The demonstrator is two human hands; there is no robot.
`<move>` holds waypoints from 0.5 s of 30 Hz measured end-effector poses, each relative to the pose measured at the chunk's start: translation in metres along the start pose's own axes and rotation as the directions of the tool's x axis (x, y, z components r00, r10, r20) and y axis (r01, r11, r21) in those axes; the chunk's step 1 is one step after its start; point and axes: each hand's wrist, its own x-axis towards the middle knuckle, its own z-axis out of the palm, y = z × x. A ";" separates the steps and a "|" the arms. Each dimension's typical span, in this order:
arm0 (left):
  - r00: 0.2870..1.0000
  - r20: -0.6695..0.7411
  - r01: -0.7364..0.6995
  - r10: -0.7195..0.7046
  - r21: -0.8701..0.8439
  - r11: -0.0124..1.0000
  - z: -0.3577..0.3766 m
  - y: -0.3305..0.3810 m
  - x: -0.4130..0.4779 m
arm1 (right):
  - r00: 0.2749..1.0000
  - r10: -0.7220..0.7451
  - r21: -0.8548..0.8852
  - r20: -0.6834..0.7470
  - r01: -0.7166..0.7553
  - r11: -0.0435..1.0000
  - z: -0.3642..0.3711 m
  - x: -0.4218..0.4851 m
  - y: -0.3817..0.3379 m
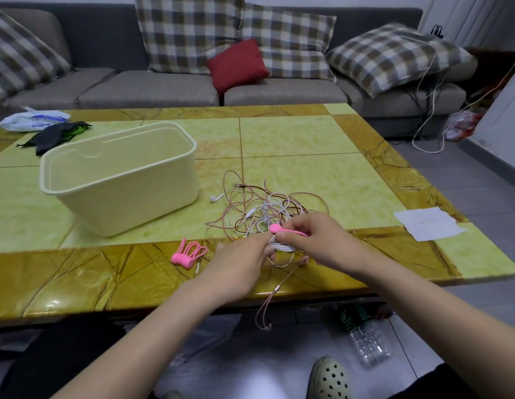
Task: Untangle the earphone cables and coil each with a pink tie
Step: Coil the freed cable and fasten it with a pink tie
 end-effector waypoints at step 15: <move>0.911 -0.347 -0.093 0.224 0.358 0.929 0.025 -0.003 0.009 | 0.988 0.032 -0.051 -0.150 -0.040 0.998 -0.013 0.009 0.006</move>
